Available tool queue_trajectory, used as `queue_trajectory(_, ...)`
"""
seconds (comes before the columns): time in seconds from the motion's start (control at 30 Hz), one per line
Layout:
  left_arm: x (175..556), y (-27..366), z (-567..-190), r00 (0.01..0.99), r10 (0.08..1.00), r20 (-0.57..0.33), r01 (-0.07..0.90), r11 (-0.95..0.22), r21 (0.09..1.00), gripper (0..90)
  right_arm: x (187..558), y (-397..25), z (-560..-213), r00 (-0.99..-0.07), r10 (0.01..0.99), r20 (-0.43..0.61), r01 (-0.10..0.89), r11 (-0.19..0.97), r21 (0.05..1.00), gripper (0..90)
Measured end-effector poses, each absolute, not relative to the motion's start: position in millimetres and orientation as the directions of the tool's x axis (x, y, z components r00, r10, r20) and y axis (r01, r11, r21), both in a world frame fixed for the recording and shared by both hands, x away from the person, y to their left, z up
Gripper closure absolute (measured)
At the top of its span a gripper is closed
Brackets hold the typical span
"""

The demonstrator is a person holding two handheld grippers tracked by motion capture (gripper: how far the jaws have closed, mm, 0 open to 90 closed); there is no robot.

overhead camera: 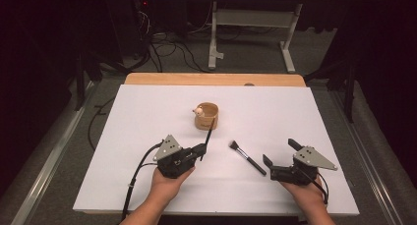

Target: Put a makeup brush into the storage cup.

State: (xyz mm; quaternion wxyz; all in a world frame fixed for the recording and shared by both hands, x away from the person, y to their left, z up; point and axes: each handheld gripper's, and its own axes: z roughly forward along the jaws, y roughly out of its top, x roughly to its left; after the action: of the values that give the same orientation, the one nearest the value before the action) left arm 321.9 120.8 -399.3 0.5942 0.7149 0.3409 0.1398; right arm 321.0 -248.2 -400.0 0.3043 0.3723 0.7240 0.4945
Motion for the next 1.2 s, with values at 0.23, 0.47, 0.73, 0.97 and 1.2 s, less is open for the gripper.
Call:
queue_trajectory(0.23, 325, 115, -398, 0.739, 0.646, -0.189, 0.318, -0.088, 0.944, 84.3, 326, -244, -397, -0.536, 0.843, -0.058, 0.244, 0.220, 0.945, 1.2)
queue_trajectory(0.47, 332, 116, -393, 0.742, 0.646, -0.181, 0.307, -0.087, 0.948, 84.3, 339, -232, -381, -0.548, 0.835, -0.048, 0.245, 0.215, 0.945, 3.0)
queue_trajectory(0.73, 334, 115, -394, 0.748, 0.640, -0.175, 0.293, -0.081, 0.953, 84.3, 359, -210, -370, -0.564, 0.824, -0.053, 0.237, 0.224, 0.945, 3.5)
queue_trajectory(0.97, 333, 113, -396, 0.759, 0.629, -0.168, 0.287, -0.091, 0.954, 84.3, 372, -195, -363, -0.564, 0.823, -0.061, 0.232, 0.229, 0.945, 5.1)
queue_trajectory(1.2, 332, 110, -399, 0.766, 0.620, -0.171, 0.287, -0.092, 0.953, 84.3, 376, -190, -368, -0.568, 0.822, -0.044, 0.249, 0.222, 0.943, 5.9)
